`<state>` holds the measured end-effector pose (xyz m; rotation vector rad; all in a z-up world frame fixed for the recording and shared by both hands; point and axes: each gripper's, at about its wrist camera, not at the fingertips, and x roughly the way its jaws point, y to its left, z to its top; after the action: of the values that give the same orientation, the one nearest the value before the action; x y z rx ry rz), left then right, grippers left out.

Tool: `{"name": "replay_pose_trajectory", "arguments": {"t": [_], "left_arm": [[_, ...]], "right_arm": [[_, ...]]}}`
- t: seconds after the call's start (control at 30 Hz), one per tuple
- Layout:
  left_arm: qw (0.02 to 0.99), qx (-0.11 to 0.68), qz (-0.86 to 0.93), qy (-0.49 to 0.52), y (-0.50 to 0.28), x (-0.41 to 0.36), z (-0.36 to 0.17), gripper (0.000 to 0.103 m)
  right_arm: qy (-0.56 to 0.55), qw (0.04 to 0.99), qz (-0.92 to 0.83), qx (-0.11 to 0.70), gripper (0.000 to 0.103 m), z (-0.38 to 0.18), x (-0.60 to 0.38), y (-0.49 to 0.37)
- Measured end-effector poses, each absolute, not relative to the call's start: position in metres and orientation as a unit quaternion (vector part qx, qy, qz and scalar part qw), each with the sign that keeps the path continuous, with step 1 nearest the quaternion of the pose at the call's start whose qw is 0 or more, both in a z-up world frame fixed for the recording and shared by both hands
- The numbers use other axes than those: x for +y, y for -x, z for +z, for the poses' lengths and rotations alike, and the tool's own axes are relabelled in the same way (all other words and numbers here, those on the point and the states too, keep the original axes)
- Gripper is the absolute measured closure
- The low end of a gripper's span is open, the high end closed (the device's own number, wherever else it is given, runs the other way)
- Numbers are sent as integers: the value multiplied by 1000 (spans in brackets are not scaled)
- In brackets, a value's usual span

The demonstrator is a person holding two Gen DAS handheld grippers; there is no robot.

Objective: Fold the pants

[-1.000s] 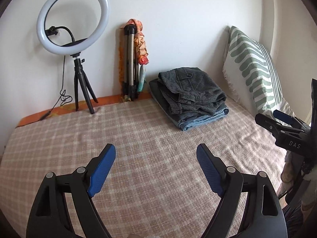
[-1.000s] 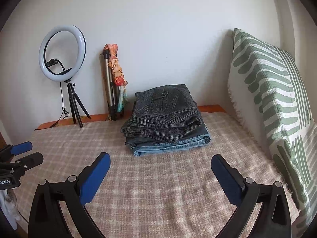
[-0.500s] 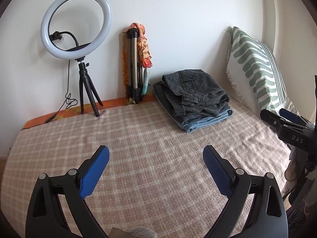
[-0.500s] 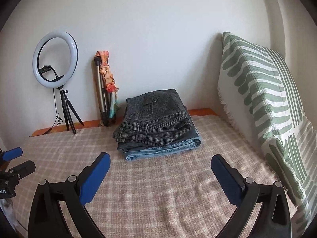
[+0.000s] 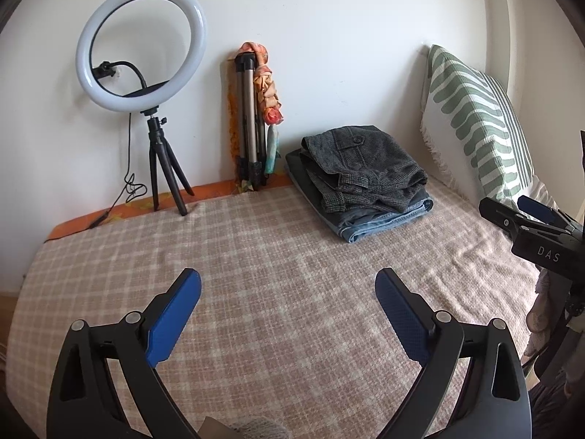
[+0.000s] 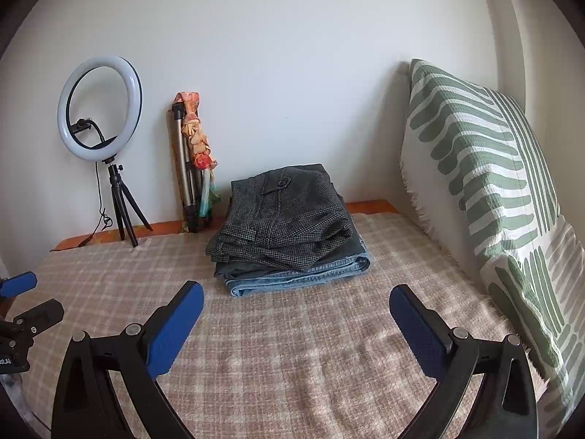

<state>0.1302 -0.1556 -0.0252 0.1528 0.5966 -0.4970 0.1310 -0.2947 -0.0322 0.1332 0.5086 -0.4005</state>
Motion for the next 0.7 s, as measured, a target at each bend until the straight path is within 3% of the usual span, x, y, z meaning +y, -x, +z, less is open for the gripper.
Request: {"name": "replay_pose_trajectory", "arguments": {"t": [0.7], "left_arm": [[923,289,-247,-64,-128,-153,-21,7]], "right_arm": [[-66,945,-195,252,0,-34,-294,-133]]}}
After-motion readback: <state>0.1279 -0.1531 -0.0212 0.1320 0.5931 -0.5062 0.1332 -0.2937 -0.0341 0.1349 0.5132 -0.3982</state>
